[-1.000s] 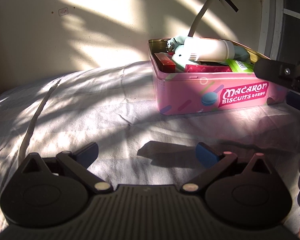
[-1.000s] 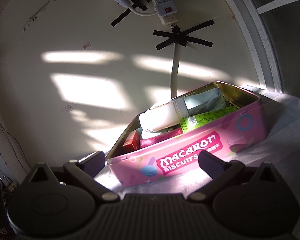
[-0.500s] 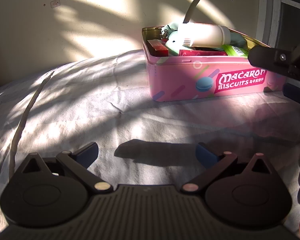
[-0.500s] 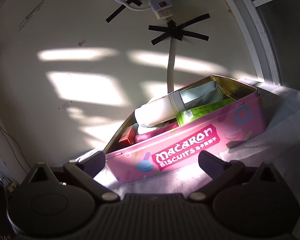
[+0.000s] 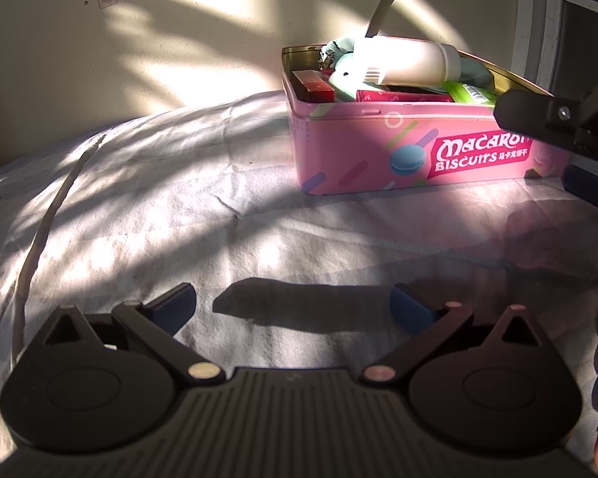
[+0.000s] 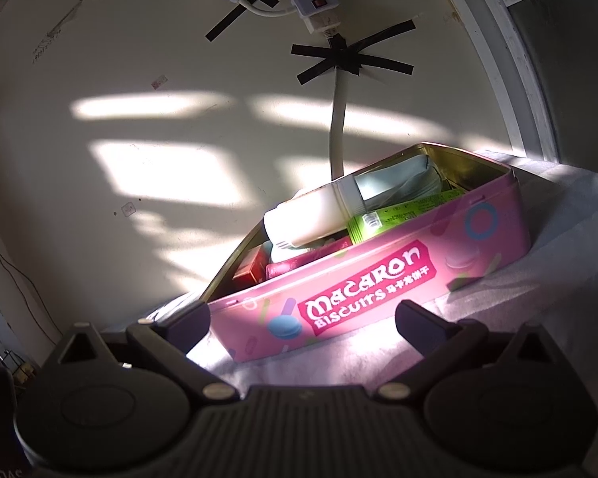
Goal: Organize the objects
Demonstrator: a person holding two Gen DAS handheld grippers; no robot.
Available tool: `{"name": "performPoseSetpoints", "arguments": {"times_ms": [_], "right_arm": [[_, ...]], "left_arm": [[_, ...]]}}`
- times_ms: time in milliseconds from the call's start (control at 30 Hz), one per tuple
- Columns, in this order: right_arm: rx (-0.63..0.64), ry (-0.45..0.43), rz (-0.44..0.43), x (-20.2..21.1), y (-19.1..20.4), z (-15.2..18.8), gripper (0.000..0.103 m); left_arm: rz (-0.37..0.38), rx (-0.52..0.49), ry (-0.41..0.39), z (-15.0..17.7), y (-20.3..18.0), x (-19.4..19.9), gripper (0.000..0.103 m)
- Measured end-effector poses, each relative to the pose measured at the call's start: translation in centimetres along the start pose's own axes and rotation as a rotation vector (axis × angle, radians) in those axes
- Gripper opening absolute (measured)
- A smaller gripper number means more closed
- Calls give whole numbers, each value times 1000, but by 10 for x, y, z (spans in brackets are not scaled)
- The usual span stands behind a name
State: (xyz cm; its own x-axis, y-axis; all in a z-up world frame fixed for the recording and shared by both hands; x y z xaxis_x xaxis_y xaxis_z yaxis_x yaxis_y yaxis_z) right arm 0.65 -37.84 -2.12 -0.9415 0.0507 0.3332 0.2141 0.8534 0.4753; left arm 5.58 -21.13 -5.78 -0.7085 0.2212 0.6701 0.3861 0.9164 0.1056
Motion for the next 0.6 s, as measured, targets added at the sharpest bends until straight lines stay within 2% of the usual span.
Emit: {"name": "performPoseSetpoints", "arguments": {"times_ms": [600], "right_arm": [[-7,3,5,0,0,1,103]], "left_arm": [[-2,16,3,-1,3,0,103]]}}
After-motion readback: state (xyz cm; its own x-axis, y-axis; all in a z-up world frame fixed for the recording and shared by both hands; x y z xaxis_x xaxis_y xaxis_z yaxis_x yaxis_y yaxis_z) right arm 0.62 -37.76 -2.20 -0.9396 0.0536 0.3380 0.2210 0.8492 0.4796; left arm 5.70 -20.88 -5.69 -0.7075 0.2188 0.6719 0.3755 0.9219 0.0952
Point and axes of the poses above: each gripper's, at about its wrist camera, not at the fingertips, and x roughly against the way its jaws point, y to its left, z to its underside, the point moved 8 cm from there along -x, roughly the way its jaws point, and after that the axes turned 1 degree about -z, right-handed, at the moved point
